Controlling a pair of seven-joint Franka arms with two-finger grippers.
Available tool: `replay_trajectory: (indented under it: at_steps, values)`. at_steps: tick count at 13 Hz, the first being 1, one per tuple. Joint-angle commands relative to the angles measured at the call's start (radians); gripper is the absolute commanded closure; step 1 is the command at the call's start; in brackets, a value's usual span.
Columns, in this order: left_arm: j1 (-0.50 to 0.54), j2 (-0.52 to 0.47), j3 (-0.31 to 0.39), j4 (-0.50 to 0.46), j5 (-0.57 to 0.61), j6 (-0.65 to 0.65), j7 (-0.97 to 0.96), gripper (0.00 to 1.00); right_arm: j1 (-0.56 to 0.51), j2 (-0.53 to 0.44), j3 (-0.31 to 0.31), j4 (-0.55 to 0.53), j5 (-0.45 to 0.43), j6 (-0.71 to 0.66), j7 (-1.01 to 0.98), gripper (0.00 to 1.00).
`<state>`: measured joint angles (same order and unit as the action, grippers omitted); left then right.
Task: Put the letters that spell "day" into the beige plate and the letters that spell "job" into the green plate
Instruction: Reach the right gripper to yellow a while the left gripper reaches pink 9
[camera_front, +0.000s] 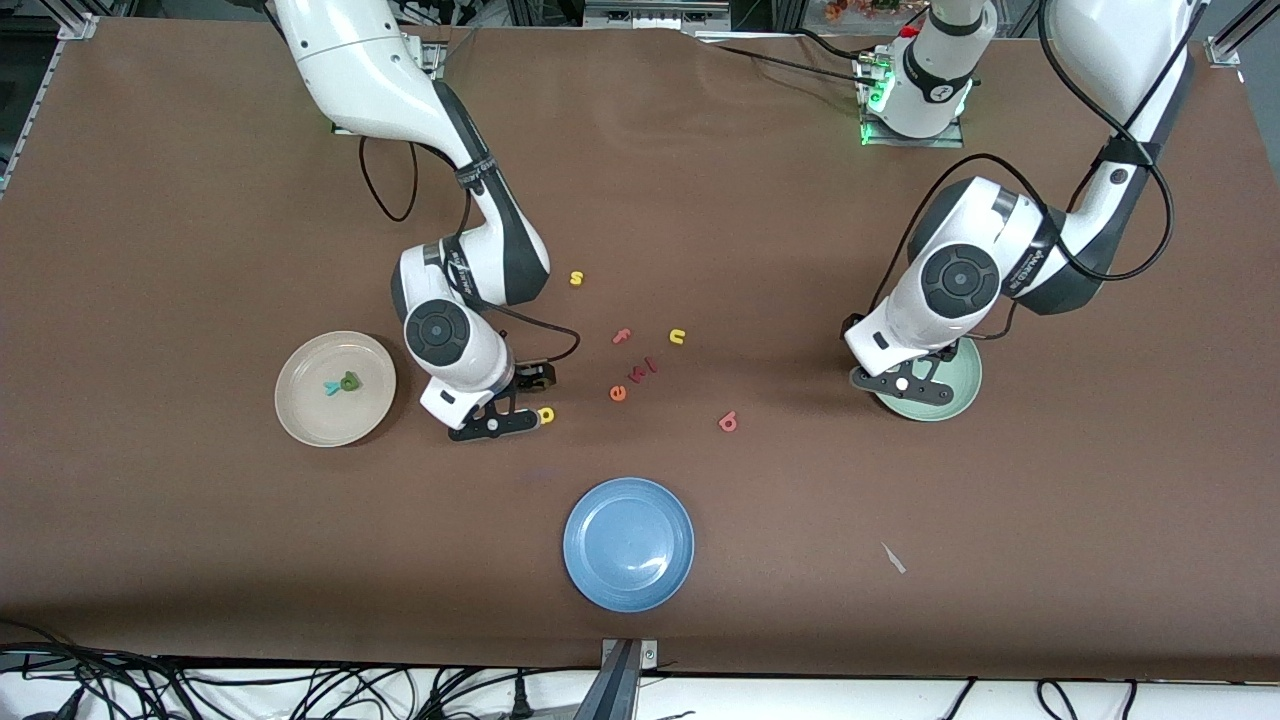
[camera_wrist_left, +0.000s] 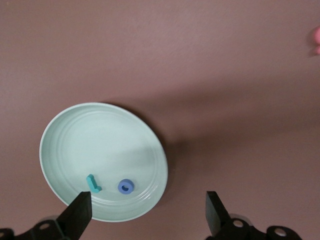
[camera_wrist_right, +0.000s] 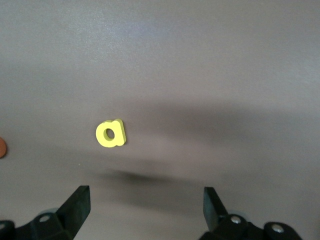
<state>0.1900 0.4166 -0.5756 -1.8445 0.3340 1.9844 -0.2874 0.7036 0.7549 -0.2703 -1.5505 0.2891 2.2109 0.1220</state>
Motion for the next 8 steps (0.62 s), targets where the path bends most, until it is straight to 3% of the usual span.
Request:
replay_trajectory:
  at_steps: [1, 3, 8]
  values:
    - [-0.059, 0.05, 0.005, 0.1, -0.018, -0.032, 0.008, 0.0, 0.022, 0.064, -0.007, 0.073, -0.001, 0.01, -0.031, 0.0]
    - [-0.075, 0.085, 0.005, 0.148, -0.018, -0.032, 0.019, 0.0, 0.02, 0.087, -0.007, 0.104, -0.001, 0.018, -0.073, 0.0]
    - [-0.165, 0.261, 0.005, 0.372, -0.019, -0.029, 0.019, 0.0, 0.022, 0.115, 0.012, 0.109, 0.001, 0.07, -0.116, 0.01]
